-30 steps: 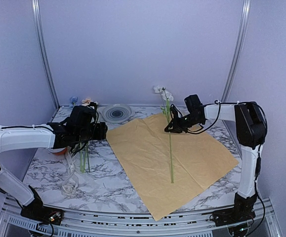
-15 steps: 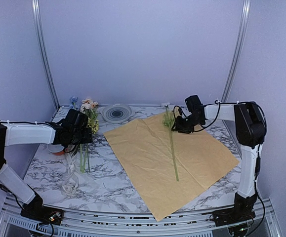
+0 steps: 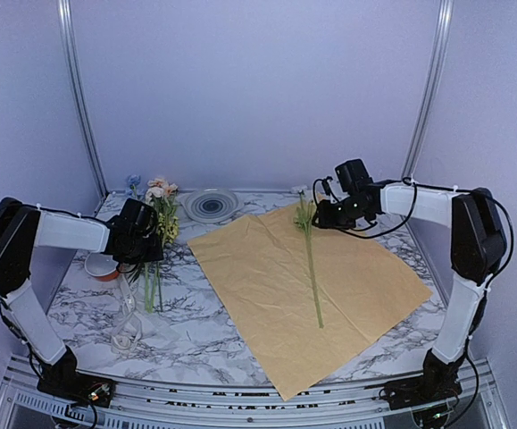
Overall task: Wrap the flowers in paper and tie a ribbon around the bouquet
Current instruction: Pick up the fake flower from the corner of the board, then pass from the left arm to the right
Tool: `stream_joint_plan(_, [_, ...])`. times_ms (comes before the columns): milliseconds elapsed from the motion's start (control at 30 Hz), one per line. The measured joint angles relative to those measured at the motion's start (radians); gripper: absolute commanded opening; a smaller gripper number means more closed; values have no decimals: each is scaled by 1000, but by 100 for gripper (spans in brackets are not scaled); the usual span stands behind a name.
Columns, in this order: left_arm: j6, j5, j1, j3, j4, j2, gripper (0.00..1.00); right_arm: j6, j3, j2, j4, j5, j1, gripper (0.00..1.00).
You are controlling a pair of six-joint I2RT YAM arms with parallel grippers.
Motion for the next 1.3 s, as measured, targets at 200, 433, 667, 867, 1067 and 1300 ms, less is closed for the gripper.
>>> stream_joint_plan(200, [-17, 35, 30, 108, 39, 112, 33, -20, -31, 0, -9, 12, 1, 41])
stream_joint_plan(433, [-38, 30, 47, 164, 43, 183, 0, -37, -33, 0, -11, 14, 7, 41])
stream_joint_plan(667, [-61, 37, 47, 146, 63, 164, 0, -52, -39, -2, -22, 19, 15, 41])
stream_joint_plan(867, [-80, 26, 45, -43, 168, -103, 0, -60, -47, -48, -39, 39, 40, 41])
stream_joint_plan(1067, [-56, 33, -45, -201, 429, -411, 0, -134, -49, -166, 3, 24, 159, 41])
stream_joint_plan(1300, [-27, 140, -288, -311, 827, -534, 0, -220, -28, -188, 270, -284, 453, 66])
